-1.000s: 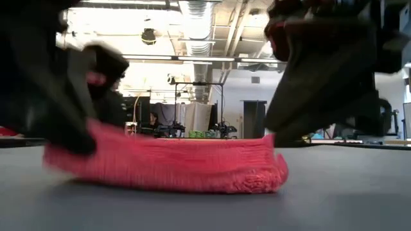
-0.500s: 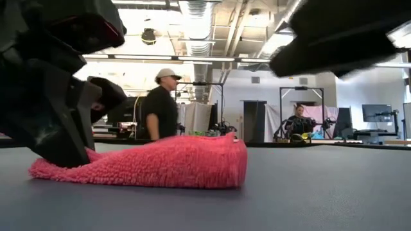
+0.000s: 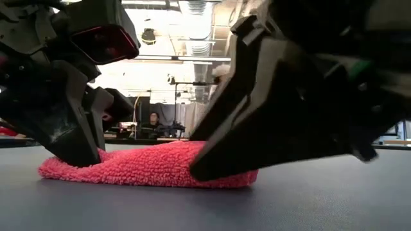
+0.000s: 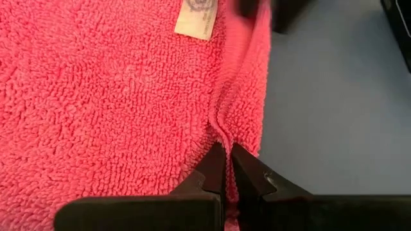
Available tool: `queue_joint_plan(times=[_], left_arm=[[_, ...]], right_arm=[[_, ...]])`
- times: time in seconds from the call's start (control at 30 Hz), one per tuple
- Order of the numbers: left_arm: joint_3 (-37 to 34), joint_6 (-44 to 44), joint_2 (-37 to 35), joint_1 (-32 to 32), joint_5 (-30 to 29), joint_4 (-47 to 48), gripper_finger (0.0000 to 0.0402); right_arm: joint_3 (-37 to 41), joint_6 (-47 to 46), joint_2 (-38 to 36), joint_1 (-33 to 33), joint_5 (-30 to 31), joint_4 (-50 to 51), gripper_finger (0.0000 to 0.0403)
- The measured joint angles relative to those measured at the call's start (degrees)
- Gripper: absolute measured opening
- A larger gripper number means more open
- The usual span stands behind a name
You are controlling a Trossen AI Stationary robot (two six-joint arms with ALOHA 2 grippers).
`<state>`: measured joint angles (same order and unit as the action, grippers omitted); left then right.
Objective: Roll towel into tight, uniform cylinder
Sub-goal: Roll the red towel
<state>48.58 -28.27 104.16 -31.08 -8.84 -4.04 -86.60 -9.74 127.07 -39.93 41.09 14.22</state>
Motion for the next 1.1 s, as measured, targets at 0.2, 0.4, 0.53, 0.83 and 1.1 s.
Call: queue_joint_plan(times=[0.2, 0.4, 0.53, 0.83, 1.1], left_arm=[[0.0, 0.56, 0.0, 0.03, 0.73, 0.41, 0.0], [0.0, 3.16, 0.04, 0.01, 0.67, 0.34, 0.0008], [0.0, 6.16, -0.34, 0.01, 2.16, 0.93, 0.0028], [-0.18, 10.19, -8.23, -0.15, 4.19, 6.07, 0.005], [-0.13, 10.65, -11.89, -1.48, -1.31, 14.4, 0.0051]], right_arm=[[-0.33, -5.6, -0.59, 1.57, -1.45, 3.72, 0.0175], [-0.33, -10.85, -0.42, 3.26, -7.94, 3.65, 0.0146], [-0.45, -15.72, 0.09, 4.1, -10.93, 3.8, 0.0085], [-0.53, -28.74, -0.37, 6.98, -23.96, 3.35, 0.0025], [-0.46, -39.78, -0.31, 9.54, -32.27, 3.59, 0.0019]])
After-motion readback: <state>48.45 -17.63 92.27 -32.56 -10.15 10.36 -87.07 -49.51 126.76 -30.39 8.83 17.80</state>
